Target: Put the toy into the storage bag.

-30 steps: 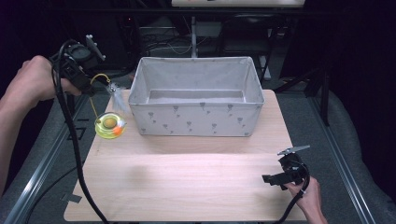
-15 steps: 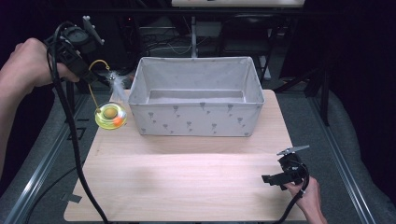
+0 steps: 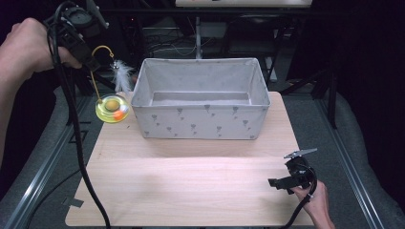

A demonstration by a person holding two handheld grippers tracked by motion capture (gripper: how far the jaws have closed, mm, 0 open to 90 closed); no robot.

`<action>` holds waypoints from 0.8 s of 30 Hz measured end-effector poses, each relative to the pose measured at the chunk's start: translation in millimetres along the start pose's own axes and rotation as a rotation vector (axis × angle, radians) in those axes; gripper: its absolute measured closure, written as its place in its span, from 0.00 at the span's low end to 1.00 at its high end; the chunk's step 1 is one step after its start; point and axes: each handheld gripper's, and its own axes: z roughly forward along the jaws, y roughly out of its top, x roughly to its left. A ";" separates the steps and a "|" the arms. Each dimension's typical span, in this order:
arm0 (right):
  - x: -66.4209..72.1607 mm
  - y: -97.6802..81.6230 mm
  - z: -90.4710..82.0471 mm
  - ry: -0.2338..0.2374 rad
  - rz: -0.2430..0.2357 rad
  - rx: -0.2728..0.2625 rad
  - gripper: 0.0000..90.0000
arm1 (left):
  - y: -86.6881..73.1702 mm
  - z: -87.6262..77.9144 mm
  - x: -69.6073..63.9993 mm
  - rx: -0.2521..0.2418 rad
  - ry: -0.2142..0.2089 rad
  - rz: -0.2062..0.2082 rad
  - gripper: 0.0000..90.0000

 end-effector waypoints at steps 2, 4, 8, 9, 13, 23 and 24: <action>0.7 0.0 0.3 -0.009 0.002 -0.001 0.04 | 3.5 -1.9 0.1 0.001 0.003 0.003 0.98; 0.7 0.3 0.2 -0.002 0.002 0.006 0.04 | 7.1 -2.2 -0.2 -0.005 0.004 0.006 0.98; -1.5 0.0 -2.0 -0.009 0.003 -0.002 0.04 | 14.3 -4.8 -0.6 -0.008 0.011 0.016 0.98; -1.6 -0.2 -1.9 -0.014 0.008 -0.002 0.04 | 16.0 -5.4 -0.5 -0.015 0.010 0.014 0.98; -0.6 0.0 -0.5 -0.006 0.005 -0.005 0.04 | 24.4 -8.9 -1.6 -0.020 0.016 0.013 0.98; -1.1 -0.4 -1.2 -0.003 0.011 0.002 0.04 | 39.3 -11.7 1.1 -0.053 0.023 0.008 0.98; -1.3 -0.5 -1.0 -0.001 0.012 0.002 0.04 | 41.2 -12.0 1.1 -0.063 0.026 0.005 0.98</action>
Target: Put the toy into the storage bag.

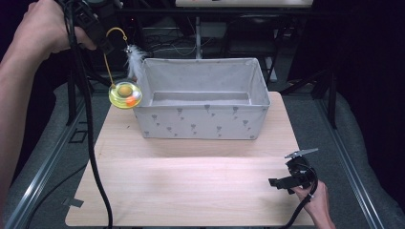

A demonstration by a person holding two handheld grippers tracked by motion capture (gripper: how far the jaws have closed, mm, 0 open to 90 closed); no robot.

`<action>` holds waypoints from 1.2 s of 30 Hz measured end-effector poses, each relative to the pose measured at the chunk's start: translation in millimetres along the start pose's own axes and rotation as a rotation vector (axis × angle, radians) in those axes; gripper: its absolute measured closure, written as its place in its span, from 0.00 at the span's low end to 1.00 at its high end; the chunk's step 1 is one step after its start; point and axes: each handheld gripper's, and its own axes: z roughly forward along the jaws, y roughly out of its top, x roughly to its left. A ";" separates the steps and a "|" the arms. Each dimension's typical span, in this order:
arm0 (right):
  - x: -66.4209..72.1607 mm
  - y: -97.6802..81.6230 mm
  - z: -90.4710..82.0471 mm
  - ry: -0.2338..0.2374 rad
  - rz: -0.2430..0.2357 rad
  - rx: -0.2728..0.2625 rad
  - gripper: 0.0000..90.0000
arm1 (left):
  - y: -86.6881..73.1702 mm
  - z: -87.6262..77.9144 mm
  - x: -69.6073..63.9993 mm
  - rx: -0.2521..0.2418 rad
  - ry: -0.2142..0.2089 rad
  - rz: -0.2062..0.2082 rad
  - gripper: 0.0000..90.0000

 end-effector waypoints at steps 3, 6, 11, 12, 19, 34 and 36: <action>-1.6 -0.3 0.8 0.013 0.002 0.000 0.04 | 6.1 -1.8 0.7 0.002 0.011 0.009 0.98; -0.8 -0.3 1.1 0.010 0.003 0.001 0.04 | 11.7 -3.6 0.1 -0.001 0.019 0.019 0.98; -0.7 0.0 2.5 0.014 -0.003 0.006 0.04 | 22.1 0.9 -1.5 0.002 0.028 0.018 0.98; -0.7 0.0 2.5 0.014 -0.003 0.006 0.04 | 22.1 0.9 -1.5 0.002 0.028 0.018 0.98; -0.4 -0.3 3.5 0.024 0.003 0.007 0.04 | 37.6 4.8 -6.6 0.002 0.034 0.032 0.98; 0.2 -0.5 2.7 0.027 0.000 0.015 0.04 | 62.0 7.8 -10.9 -0.011 0.048 0.052 0.98; -0.5 -0.7 2.3 0.032 0.000 0.016 0.04 | 64.9 9.7 -10.3 -0.007 0.048 0.051 0.98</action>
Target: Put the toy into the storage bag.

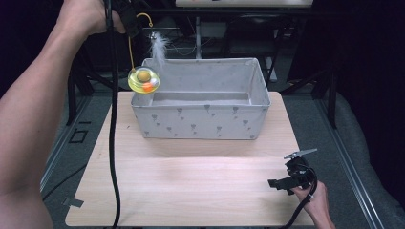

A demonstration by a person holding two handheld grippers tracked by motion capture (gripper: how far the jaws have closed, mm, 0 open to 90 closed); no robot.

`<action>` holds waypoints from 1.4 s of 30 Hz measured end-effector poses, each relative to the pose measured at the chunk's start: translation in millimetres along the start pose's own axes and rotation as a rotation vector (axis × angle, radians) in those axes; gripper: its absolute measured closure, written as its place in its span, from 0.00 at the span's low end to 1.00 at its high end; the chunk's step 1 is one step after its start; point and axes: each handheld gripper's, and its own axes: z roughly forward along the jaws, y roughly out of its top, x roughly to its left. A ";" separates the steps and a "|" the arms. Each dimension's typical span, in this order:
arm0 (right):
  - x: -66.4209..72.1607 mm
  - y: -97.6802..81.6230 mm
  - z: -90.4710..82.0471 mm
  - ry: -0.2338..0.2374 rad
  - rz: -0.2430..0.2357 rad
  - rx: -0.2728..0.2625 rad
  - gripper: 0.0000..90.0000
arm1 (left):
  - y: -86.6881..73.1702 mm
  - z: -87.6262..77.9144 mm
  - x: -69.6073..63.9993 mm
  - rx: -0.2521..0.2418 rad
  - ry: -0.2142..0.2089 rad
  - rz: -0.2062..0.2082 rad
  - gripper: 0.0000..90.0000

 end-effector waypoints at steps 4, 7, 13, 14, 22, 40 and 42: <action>-0.3 0.1 0.6 0.003 -0.001 0.000 0.05 | 8.8 6.8 2.4 0.001 -0.002 -0.002 0.98; 0.0 0.0 0.7 0.002 0.001 -0.001 0.05 | 12.3 10.4 1.1 -0.001 0.004 0.001 0.98; -0.2 -0.1 0.0 0.008 -0.002 0.001 0.05 | 21.3 25.6 -2.4 0.012 0.000 0.000 0.98; -0.3 -0.2 0.3 0.010 0.000 0.000 0.05 | 21.3 25.6 -2.4 0.012 0.000 0.000 0.98; -0.6 -0.4 1.0 0.009 0.002 0.001 0.05 | 28.2 39.1 -7.2 -0.009 -0.012 0.003 0.98; -0.5 -0.3 1.6 0.019 0.003 0.002 0.05 | 26.9 72.7 -12.0 -0.017 -0.004 -0.014 0.98; -0.4 -0.2 1.7 0.019 0.003 0.002 0.05 | 25.9 77.4 -12.5 -0.016 -0.011 -0.019 0.98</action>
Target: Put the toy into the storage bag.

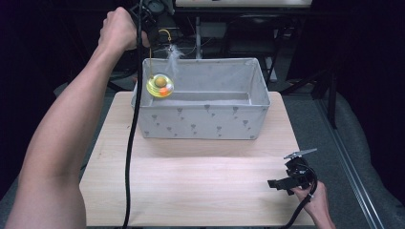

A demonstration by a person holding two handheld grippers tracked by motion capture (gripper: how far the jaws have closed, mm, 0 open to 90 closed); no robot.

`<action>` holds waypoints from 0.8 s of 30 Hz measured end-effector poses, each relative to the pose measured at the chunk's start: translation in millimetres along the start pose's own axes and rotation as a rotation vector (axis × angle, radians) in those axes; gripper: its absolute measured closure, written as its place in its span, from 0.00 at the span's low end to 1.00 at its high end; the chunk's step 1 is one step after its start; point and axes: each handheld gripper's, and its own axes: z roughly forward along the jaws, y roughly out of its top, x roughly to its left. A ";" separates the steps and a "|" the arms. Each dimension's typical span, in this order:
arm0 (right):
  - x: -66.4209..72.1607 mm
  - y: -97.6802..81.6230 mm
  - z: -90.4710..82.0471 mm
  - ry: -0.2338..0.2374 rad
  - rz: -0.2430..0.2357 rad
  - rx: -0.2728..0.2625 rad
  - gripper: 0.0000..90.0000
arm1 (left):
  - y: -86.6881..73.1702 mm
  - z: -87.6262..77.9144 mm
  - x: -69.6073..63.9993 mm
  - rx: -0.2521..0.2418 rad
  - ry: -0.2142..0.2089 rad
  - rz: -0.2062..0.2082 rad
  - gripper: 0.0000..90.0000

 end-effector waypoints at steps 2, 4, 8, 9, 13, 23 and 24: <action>-0.2 -0.1 -0.1 0.001 0.001 0.001 0.05 | -1.0 4.8 -0.5 0.003 -0.007 -0.008 0.98; -0.5 -0.3 0.0 0.003 0.002 -0.001 0.05 | -1.9 9.5 -0.9 -0.003 -0.011 -0.009 0.98; -0.5 -0.4 0.0 0.004 0.001 0.001 0.05 | -4.4 18.7 -1.2 -0.001 -0.023 -0.015 0.98; -0.3 -0.4 0.0 0.003 0.001 0.003 0.05 | -5.3 20.8 -1.9 0.000 -0.022 -0.018 0.98; -0.7 -0.4 -0.4 0.006 0.002 0.000 0.05 | -10.0 28.9 -1.1 0.007 -0.030 -0.024 0.98; -0.1 -0.2 0.1 0.007 0.004 -0.001 0.05 | -23.7 45.5 1.4 0.017 -0.052 -0.043 0.98; 0.0 0.0 0.3 0.010 0.003 0.001 0.05 | -24.9 47.8 1.5 0.024 -0.055 -0.046 0.98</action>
